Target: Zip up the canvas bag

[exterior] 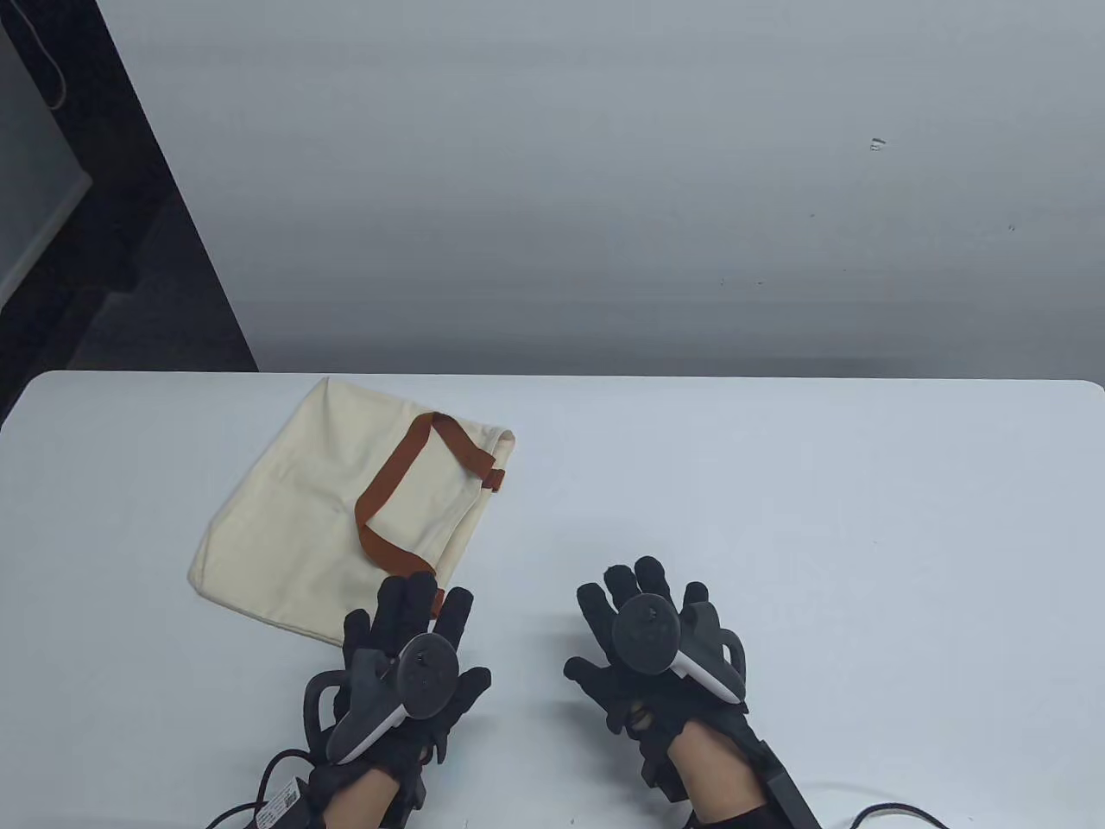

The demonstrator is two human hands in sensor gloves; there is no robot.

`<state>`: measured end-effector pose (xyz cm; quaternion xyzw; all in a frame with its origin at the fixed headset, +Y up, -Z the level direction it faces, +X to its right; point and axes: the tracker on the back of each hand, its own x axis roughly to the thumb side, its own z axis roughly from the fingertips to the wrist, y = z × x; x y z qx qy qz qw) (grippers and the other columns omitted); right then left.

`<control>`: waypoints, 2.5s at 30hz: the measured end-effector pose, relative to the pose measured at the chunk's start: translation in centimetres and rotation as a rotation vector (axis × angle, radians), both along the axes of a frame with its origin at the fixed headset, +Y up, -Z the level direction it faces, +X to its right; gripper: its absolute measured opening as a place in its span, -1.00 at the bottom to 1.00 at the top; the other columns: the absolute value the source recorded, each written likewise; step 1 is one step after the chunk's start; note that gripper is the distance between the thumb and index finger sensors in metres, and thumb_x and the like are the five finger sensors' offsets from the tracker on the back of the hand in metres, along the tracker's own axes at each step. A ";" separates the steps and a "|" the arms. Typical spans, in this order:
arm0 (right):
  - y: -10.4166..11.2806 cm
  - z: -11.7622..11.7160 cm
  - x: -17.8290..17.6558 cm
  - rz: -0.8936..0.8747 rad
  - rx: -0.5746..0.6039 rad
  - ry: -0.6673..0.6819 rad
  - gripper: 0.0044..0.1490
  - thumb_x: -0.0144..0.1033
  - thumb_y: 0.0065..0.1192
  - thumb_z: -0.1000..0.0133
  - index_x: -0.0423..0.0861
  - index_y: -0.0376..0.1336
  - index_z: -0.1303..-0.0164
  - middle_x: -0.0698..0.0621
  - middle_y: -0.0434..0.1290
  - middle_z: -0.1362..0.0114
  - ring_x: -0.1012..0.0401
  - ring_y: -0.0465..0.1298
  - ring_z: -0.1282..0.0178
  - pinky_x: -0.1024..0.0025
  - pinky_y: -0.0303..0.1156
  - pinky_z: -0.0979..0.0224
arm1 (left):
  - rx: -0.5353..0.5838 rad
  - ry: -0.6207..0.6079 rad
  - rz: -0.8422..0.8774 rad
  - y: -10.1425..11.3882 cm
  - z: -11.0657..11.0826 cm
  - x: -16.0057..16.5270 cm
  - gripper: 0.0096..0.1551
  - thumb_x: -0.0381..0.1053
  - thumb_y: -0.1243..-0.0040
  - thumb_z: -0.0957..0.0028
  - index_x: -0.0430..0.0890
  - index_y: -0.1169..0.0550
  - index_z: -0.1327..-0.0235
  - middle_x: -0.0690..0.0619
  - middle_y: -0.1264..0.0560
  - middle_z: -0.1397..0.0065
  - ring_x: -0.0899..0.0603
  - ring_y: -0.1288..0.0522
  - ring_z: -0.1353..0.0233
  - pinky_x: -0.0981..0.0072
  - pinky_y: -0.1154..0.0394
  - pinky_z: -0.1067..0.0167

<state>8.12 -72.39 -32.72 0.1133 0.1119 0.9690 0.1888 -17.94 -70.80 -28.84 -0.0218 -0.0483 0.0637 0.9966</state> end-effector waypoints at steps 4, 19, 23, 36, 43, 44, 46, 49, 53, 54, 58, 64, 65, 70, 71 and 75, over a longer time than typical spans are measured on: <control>0.0 -0.1 0.2 -0.012 -0.009 -0.003 0.03 0.29 0.11 0.10 0.26 -0.22 -0.49 0.11 -0.38 -0.65 0.12 -0.55 -0.65 -0.24 -0.68 -0.43 | 0.013 0.008 0.008 0.1 0.0 -0.1 -0.02 0.52 0.02 0.29 0.42 0.03 -0.45 0.11 0.14 -0.73 -0.16 0.14 -0.76 -0.35 0.05 -0.55; -0.4 0.0 0.5 -0.047 -0.021 0.010 0.01 0.28 0.10 0.10 0.22 -0.19 -0.49 0.07 -0.32 -0.65 0.07 -0.50 -0.66 -0.27 -0.61 -0.44 | 0.122 0.190 0.156 2.5 -0.4 -4.9 -0.19 0.44 -0.02 0.22 0.31 -0.26 -0.38 0.08 -0.26 -0.62 -0.20 -0.25 -0.64 -0.24 -0.24 -0.46; -0.3 0.0 0.6 -0.057 -0.012 0.012 0.01 0.29 0.09 0.10 0.22 -0.19 -0.49 0.06 -0.31 -0.65 0.06 -0.49 -0.66 -0.28 -0.60 -0.44 | 0.079 0.310 0.149 1.7 -1.3 -7.1 -0.25 0.42 -0.03 0.21 0.25 -0.37 -0.31 0.06 -0.43 -0.49 -0.22 -0.41 -0.51 -0.19 -0.35 -0.37; -0.7 0.0 0.6 -0.060 -0.045 0.017 0.00 0.29 0.08 0.09 0.20 -0.18 -0.49 0.04 -0.31 -0.65 0.05 -0.48 -0.65 -0.28 -0.57 -0.43 | -0.343 0.407 -0.148 -4.8 -3.8 -5.2 -0.28 0.45 -0.03 0.26 0.15 -0.57 -0.11 0.07 -0.66 -0.17 -0.20 -0.63 -0.22 -0.14 -0.47 -0.19; -0.7 0.0 0.5 -0.055 -0.060 0.027 0.00 0.29 0.08 0.09 0.20 -0.18 -0.50 0.04 -0.31 -0.65 0.05 -0.48 -0.65 -0.29 -0.56 -0.43 | -0.275 0.432 -0.252 -5.7 -4.3 -4.1 -0.38 0.41 -0.09 0.26 0.12 -0.63 0.04 0.10 -0.69 0.06 -0.18 -0.67 -0.03 -0.11 -0.51 -0.11; -0.7 0.0 0.5 -0.054 -0.063 0.028 0.00 0.29 0.08 0.09 0.20 -0.18 -0.49 0.04 -0.31 -0.65 0.04 -0.47 -0.65 -0.29 -0.56 -0.43 | -0.265 0.429 -0.260 -5.9 -4.3 -4.0 -0.39 0.39 -0.10 0.25 0.10 -0.63 0.06 0.10 -0.69 0.09 -0.18 -0.67 -0.01 -0.11 -0.51 -0.10; -0.8 0.0 0.4 -0.051 -0.068 0.029 0.00 0.29 0.07 0.09 0.20 -0.18 -0.50 0.04 -0.31 -0.65 0.04 -0.47 -0.65 -0.29 -0.56 -0.44 | -0.251 0.422 -0.268 -6.1 -4.4 -3.8 -0.44 0.35 -0.10 0.23 0.09 -0.64 0.11 0.10 -0.69 0.15 -0.17 -0.67 0.04 -0.10 -0.52 -0.07; -0.8 0.0 0.4 -0.047 -0.075 0.030 0.00 0.29 0.07 0.09 0.20 -0.18 -0.50 0.03 -0.30 -0.65 0.04 -0.47 -0.65 -0.28 -0.55 -0.44 | -0.238 0.405 -0.241 -6.0 -4.4 -3.9 -0.53 0.29 -0.09 0.20 0.10 -0.66 0.18 0.12 -0.71 0.23 -0.15 -0.69 0.11 -0.08 -0.54 -0.02; -0.6 0.0 0.4 -0.063 -0.073 0.029 -0.01 0.29 0.08 0.09 0.17 -0.15 -0.49 0.00 -0.19 -0.65 0.02 -0.39 -0.67 -0.29 -0.51 -0.45 | -0.252 0.323 -0.092 -5.5 -4.2 -4.5 -0.57 0.26 -0.09 0.20 0.14 -0.66 0.19 0.14 -0.71 0.23 -0.12 -0.69 0.16 -0.05 -0.56 0.01; -0.5 0.0 0.5 -0.077 -0.062 0.025 -0.01 0.30 0.08 0.09 0.14 -0.11 -0.49 -0.01 -0.07 -0.63 -0.02 -0.25 -0.69 -0.30 -0.44 -0.47 | -0.263 0.281 -0.030 -5.3 -4.2 -4.6 -0.56 0.26 -0.08 0.20 0.15 -0.65 0.18 0.14 -0.71 0.22 -0.12 -0.69 0.15 -0.05 -0.56 0.01; 0.3 0.2 0.1 -0.173 -0.020 0.043 -0.10 0.28 0.10 0.09 0.03 0.09 -0.40 -0.06 0.38 -0.34 -0.11 0.31 -0.46 -0.26 0.02 -0.47 | -0.234 0.218 0.091 -4.0 -3.6 -4.1 -0.56 0.25 -0.09 0.20 0.16 -0.65 0.15 0.14 -0.71 0.20 -0.13 -0.69 0.15 -0.05 -0.55 0.01; 1.0 0.6 -2.5 -0.287 -0.017 0.130 -0.25 0.14 0.18 0.07 0.02 0.21 -0.29 -0.04 0.52 -0.05 -0.05 0.52 -0.02 -0.05 0.37 -0.11 | -0.272 0.039 0.149 -3.3 -2.8 -1.7 -0.55 0.25 -0.09 0.20 0.16 -0.65 0.12 0.13 -0.71 0.21 -0.14 -0.69 0.16 -0.06 -0.55 0.02; 1.0 0.7 -3.0 -0.283 -0.018 0.147 -0.28 0.10 0.18 0.07 0.02 0.24 -0.27 -0.03 0.53 0.00 -0.03 0.53 0.04 -0.02 0.38 -0.05 | -0.286 0.015 0.156 -3.2 -2.6 -1.3 -0.54 0.25 -0.09 0.20 0.17 -0.65 0.12 0.13 -0.71 0.21 -0.14 -0.69 0.15 -0.06 -0.55 0.02; -0.2 0.5 -4.9 -0.230 -0.057 0.195 -0.41 -0.05 0.22 0.04 0.01 0.31 -0.19 -0.01 0.56 0.19 0.01 0.54 0.28 0.06 0.41 0.17 | -0.349 -0.119 0.162 -3.1 -1.6 0.7 -0.55 0.25 -0.10 0.21 0.18 -0.65 0.12 0.14 -0.71 0.25 -0.13 -0.67 0.24 -0.01 -0.55 0.17; -0.5 0.5 -5.2 -0.225 -0.064 0.198 -0.41 -0.06 0.23 0.05 0.01 0.31 -0.18 -0.02 0.57 0.21 0.01 0.54 0.29 0.06 0.41 0.19 | -0.358 -0.139 0.160 -3.1 -1.4 1.1 -0.55 0.25 -0.10 0.21 0.19 -0.65 0.12 0.14 -0.71 0.26 -0.12 -0.66 0.27 0.01 -0.54 0.20; -1.4 0.3 -5.7 -0.190 -0.105 0.204 -0.38 -0.11 0.25 0.04 0.06 0.25 -0.26 -0.03 0.55 0.20 0.00 0.53 0.28 0.04 0.40 0.17 | -0.398 -0.190 0.147 -3.2 -0.9 1.9 -0.55 0.25 -0.11 0.22 0.21 -0.65 0.13 0.14 -0.71 0.27 -0.11 -0.64 0.31 0.03 -0.54 0.23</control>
